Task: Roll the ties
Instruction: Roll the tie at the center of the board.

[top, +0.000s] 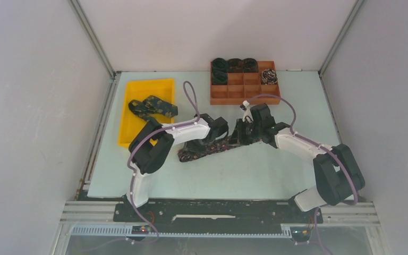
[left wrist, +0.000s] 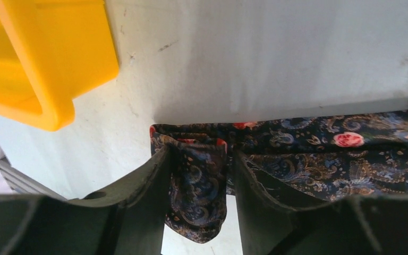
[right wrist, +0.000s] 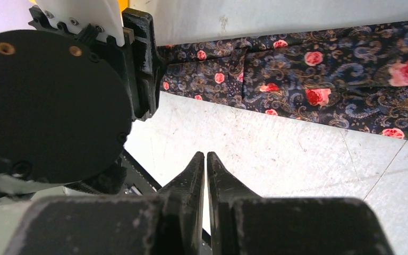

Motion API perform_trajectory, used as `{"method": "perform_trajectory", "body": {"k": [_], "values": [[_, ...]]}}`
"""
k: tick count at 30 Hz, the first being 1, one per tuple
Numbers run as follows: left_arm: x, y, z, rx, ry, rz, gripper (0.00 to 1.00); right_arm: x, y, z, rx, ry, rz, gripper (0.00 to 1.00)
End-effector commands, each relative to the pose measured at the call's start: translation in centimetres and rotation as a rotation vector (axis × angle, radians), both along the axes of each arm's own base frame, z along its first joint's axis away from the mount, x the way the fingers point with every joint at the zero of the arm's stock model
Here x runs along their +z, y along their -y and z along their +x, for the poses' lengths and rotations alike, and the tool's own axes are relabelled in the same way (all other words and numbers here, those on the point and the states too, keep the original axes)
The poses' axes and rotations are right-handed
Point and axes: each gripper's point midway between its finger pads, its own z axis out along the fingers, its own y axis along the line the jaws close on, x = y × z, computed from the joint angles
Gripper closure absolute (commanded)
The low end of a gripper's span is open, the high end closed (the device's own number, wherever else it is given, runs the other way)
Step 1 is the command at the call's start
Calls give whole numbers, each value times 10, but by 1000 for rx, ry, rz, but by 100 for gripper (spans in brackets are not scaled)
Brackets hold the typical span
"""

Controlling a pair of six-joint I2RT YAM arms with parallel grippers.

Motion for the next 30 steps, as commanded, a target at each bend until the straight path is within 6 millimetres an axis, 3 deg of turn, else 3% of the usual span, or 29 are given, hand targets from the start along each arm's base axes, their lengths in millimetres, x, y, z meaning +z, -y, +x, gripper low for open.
{"method": "perform_trajectory", "body": {"k": [1, 8, 16, 23, 30], "values": [[8, 35, 6, 32, 64, -200, 46, 19, -3, 1, 10, 47, 39, 92], [45, 31, 12, 14, 162, -257, 28, 21, -10, -1, 8, 53, 45, 91], [74, 13, 4, 13, 243, -308, 25, 21, -32, -4, 31, 51, 33, 91], [79, -19, -11, 27, 290, -403, 27, 15, -71, -13, 98, 26, 24, 89], [75, -54, -29, 79, 323, -462, 29, 12, -117, -11, 158, 7, 12, 71]]}}
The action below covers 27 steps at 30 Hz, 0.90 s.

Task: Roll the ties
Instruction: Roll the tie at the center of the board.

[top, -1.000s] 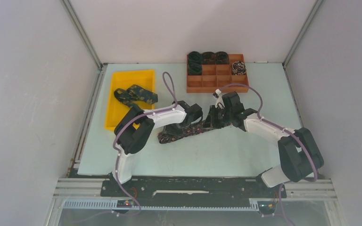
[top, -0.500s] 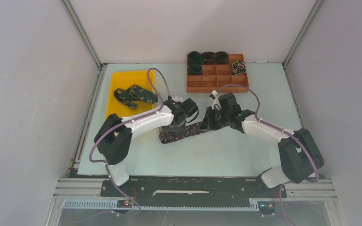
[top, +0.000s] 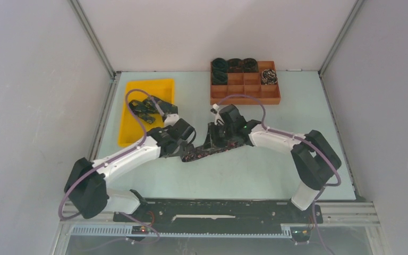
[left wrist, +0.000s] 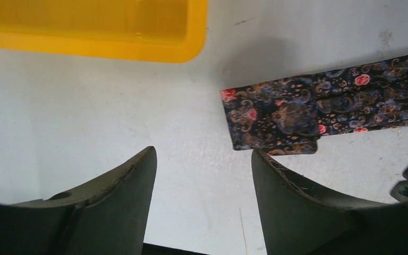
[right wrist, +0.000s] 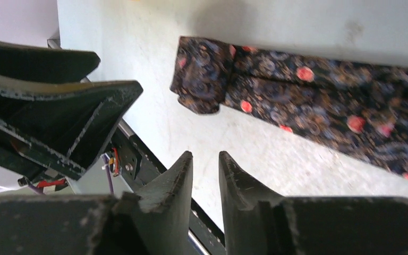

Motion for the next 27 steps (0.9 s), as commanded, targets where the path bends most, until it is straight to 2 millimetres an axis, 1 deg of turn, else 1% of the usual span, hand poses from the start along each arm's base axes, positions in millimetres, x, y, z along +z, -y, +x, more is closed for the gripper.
{"method": "perform_trajectory", "body": {"k": [1, 5, 8, 10, 13, 19, 23, 27], "values": [[4, -13, -2, 22, 51, -68, 29, 12, -32, 14, 8, 32, 16, 70], [7, -30, -9, 43, 89, -101, 29, 5, -52, 17, 23, 10, 2, 69], [9, -39, -12, 55, 118, -123, 28, -3, -63, 20, 29, -10, -4, 71], [10, -44, -14, 64, 132, -138, 28, -12, -67, 21, 31, -23, -20, 72], [10, -47, -16, 64, 147, -154, 28, -24, -65, 21, 22, -47, -48, 76], [8, -44, -16, 56, 161, -191, 29, -40, -58, 17, 25, -74, -94, 81], [6, -36, -14, 39, 164, -228, 29, -44, -59, 17, 26, -78, -95, 82], [1, -26, -12, 22, 160, -291, 29, -45, -65, 15, 34, -84, -72, 83]]}}
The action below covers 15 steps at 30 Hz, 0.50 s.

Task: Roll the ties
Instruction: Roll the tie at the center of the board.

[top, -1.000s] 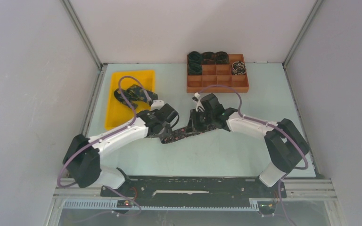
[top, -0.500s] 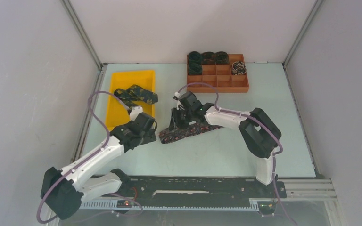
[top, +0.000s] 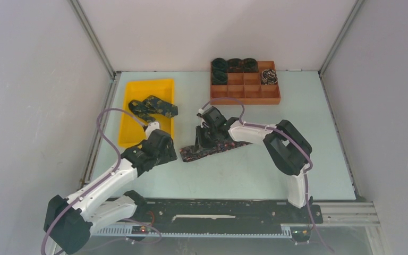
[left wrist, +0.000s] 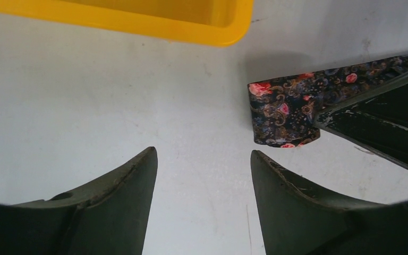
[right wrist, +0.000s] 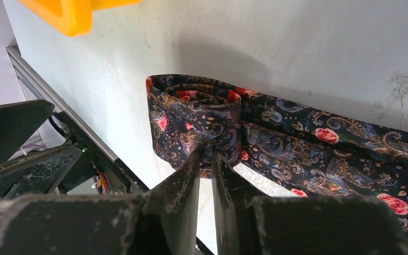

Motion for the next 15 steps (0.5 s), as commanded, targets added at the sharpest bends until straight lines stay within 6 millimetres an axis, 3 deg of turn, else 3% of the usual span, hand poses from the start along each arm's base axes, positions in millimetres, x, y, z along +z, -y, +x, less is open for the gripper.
{"method": "perform_trajectory", "body": {"k": [1, 15], "values": [[2, 16, 10, -36, 42, -93, 29, 6, -14, 5, 5, 17, 42, 83], [-18, 32, 18, -48, 54, -341, 29, 1, -37, -1, 31, -16, 125, 83]]}}
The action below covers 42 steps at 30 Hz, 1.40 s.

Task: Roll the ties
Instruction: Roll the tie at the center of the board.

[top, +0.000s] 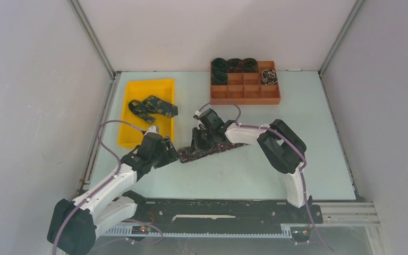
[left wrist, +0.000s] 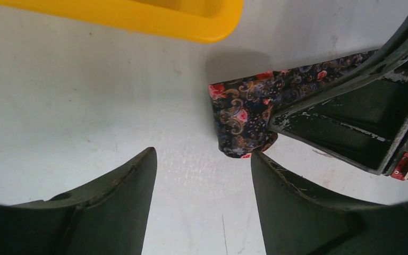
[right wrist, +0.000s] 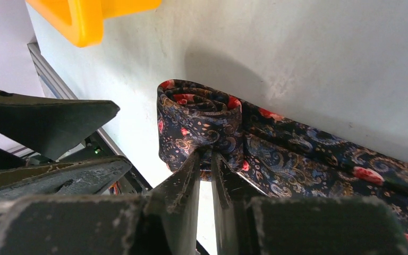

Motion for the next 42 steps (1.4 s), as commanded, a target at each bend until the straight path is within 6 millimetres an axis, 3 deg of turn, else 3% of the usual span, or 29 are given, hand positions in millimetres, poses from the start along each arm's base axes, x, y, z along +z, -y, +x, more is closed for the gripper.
{"method": "perform_trajectory", "body": {"k": [1, 21, 35, 42], "values": [[11, 18, 11, -37, 59, -118, 28, 11, -18, 3, 20, 15, 68, 83], [-11, 36, 19, -70, -2, -189, 33, 45, -5, 13, 23, 77, 91, 84], [-32, 43, 26, -76, -61, -177, 36, 43, 5, 15, 24, 77, 64, 85], [-39, 49, 24, -104, -81, -194, 44, 42, 8, 18, 23, 76, 62, 85]]}}
